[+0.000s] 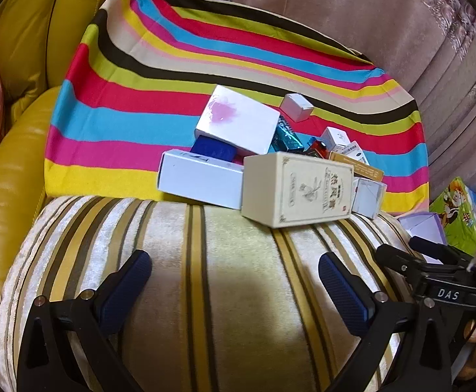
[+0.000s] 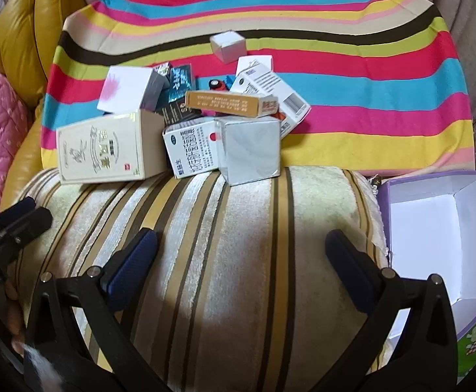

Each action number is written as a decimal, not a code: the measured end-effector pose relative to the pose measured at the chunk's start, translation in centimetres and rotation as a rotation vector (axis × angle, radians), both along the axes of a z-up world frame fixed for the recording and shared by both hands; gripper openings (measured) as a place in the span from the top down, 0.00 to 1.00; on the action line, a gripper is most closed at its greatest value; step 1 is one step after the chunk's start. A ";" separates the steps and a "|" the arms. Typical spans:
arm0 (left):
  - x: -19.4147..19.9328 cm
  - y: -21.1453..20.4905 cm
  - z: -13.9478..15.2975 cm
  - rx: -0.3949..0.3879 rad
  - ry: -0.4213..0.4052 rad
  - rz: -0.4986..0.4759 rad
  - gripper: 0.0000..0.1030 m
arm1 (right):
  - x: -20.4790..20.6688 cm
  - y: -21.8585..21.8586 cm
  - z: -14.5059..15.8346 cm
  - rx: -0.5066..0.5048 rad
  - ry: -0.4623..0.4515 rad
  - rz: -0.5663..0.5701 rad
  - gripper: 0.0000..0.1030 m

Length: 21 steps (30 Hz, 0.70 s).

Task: Organize rigid objects
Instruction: 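Move both grippers toward the pile of boxes on the blanket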

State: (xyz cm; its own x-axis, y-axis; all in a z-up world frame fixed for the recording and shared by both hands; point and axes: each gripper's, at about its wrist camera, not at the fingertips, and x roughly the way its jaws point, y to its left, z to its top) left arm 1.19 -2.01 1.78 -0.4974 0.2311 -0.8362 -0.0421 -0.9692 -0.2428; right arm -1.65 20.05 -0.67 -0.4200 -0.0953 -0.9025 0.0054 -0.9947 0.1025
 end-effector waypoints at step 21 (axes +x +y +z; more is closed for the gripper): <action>-3.9 7.9 0.7 -0.062 -0.066 0.070 0.00 | 0.8 3.7 2.1 0.073 0.087 -0.090 0.00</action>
State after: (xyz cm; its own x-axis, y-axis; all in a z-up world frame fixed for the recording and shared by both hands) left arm -2.69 5.90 2.53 -0.4536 0.1446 -0.8794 0.0407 -0.9824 -0.1826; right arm -0.82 23.79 1.39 -0.5012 0.0104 -0.8653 -0.0782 -0.9964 0.0333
